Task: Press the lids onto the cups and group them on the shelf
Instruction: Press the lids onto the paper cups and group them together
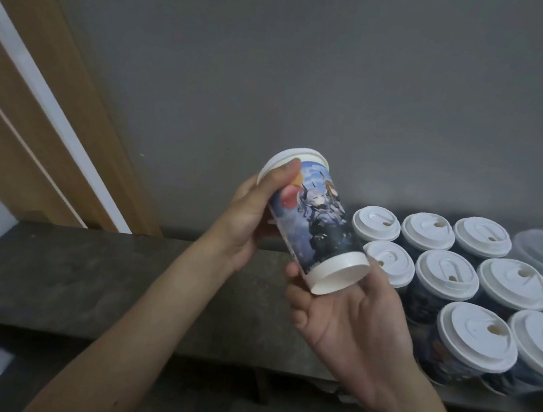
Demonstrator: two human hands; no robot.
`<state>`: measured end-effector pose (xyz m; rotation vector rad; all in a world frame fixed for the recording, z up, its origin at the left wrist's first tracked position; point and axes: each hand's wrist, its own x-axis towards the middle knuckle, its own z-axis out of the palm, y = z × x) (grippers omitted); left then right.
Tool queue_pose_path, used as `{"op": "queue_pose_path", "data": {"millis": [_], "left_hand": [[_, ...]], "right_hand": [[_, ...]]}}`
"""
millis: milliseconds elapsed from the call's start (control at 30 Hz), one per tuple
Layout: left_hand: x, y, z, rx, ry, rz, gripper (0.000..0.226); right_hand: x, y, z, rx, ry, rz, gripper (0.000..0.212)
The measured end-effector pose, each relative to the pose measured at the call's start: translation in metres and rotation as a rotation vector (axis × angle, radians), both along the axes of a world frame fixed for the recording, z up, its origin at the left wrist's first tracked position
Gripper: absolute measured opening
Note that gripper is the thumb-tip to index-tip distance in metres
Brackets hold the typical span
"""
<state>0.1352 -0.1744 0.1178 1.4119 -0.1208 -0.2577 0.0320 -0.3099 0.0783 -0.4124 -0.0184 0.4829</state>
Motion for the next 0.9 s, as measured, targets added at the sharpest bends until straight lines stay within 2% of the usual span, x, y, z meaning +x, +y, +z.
{"op": "queue_pose_path", "data": {"millis": [67,133,200,267,300,367,467,500,667,800,900], "left_hand": [[0.002,0.004,0.004,0.082,-0.099,0.062,0.059],[0.004,0.006,0.005,0.178,-0.15,0.046,0.055],[0.006,0.006,0.004,0.185,-0.118,-0.023,0.061],[0.006,0.005,0.0,0.047,-0.018,-0.11,0.067],[0.005,0.005,-0.001,-0.044,0.034,-0.148,0.068],[0.004,0.004,-0.002,-0.136,0.086,-0.164,0.068],[0.008,0.005,-0.005,-0.099,0.097,-0.147,0.072],[0.008,0.005,-0.005,-0.078,0.107,-0.157,0.071],[0.006,0.0,-0.002,-0.079,0.253,-0.233,0.045],[0.007,-0.001,-0.008,-0.083,0.298,-0.187,0.047],[0.009,0.003,-0.008,0.058,0.238,-0.104,0.062]], "right_hand": [[0.002,0.0,-0.004,-0.229,-0.05,-0.137,0.073],[0.001,0.006,-0.001,-0.242,-0.036,-0.158,0.067],[-0.002,0.008,-0.001,-0.085,0.057,-0.099,0.058],[-0.002,0.008,-0.005,0.194,0.082,0.038,0.061],[-0.002,0.008,-0.006,0.244,0.075,0.079,0.066],[-0.003,0.01,-0.007,0.173,0.035,0.055,0.068],[-0.007,0.016,-0.007,-0.13,-0.001,-0.123,0.064],[-0.008,0.016,-0.004,-0.168,0.014,-0.158,0.063],[-0.004,0.01,0.017,-0.101,0.089,-0.113,0.058],[-0.002,0.008,0.02,-0.159,0.062,-0.09,0.059],[-0.002,0.009,0.014,-0.317,0.026,-0.139,0.067]]}}
